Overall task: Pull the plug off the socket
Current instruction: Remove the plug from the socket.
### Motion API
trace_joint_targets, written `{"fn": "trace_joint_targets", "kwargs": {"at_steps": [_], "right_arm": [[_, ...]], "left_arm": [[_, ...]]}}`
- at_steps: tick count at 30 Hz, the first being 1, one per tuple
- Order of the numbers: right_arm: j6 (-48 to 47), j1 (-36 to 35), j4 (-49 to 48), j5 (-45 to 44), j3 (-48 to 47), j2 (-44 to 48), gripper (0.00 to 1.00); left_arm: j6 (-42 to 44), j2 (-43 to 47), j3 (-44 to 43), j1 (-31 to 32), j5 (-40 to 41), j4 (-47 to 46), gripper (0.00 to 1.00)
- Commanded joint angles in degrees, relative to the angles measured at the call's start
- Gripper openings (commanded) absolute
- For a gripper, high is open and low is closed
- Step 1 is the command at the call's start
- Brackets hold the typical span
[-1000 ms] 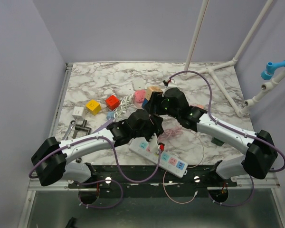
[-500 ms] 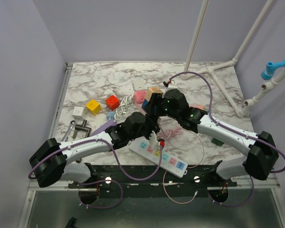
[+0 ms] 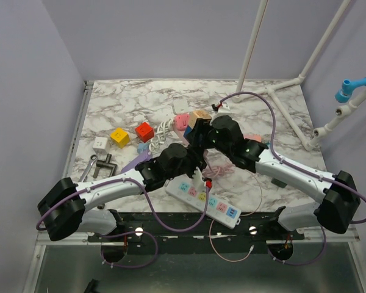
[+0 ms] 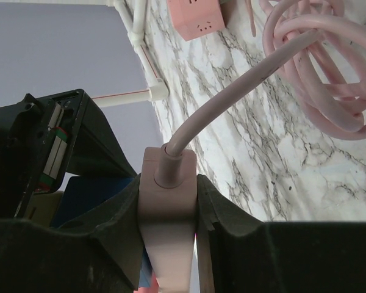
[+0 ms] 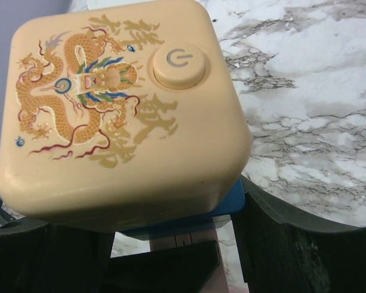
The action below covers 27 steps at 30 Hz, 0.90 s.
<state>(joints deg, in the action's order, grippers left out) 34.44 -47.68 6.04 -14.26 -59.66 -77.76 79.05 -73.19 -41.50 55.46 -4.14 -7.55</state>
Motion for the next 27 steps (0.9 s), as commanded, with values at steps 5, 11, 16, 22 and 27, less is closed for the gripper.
{"fn": "trace_joint_targets", "kwargs": {"at_steps": [5,11,16,22,27], "right_arm": [[-3.5,0.4,-14.4,-11.5,-4.5,6.8,0.01],[-3.0,0.4,-19.9,-12.9,-0.2,10.0,0.01],[-2.6,0.4,-22.3,-13.8,3.0,12.0,0.01],[-2.6,1.0,-21.0,-13.1,1.1,10.2,0.01],[-1.5,2.1,-19.7,-13.0,1.1,10.2,0.01]], "left_arm": [[-2.4,0.5,-0.5,-0.6,0.8,7.3,0.00],[-6.5,-0.4,-2.8,-0.9,-0.8,13.3,0.00],[-7.9,-0.8,-0.3,-1.7,-2.0,12.8,0.00],[-4.2,-3.8,6.4,-1.8,-2.9,8.1,0.00],[-0.9,-8.6,9.3,-2.1,-0.8,2.7,0.00]]}}
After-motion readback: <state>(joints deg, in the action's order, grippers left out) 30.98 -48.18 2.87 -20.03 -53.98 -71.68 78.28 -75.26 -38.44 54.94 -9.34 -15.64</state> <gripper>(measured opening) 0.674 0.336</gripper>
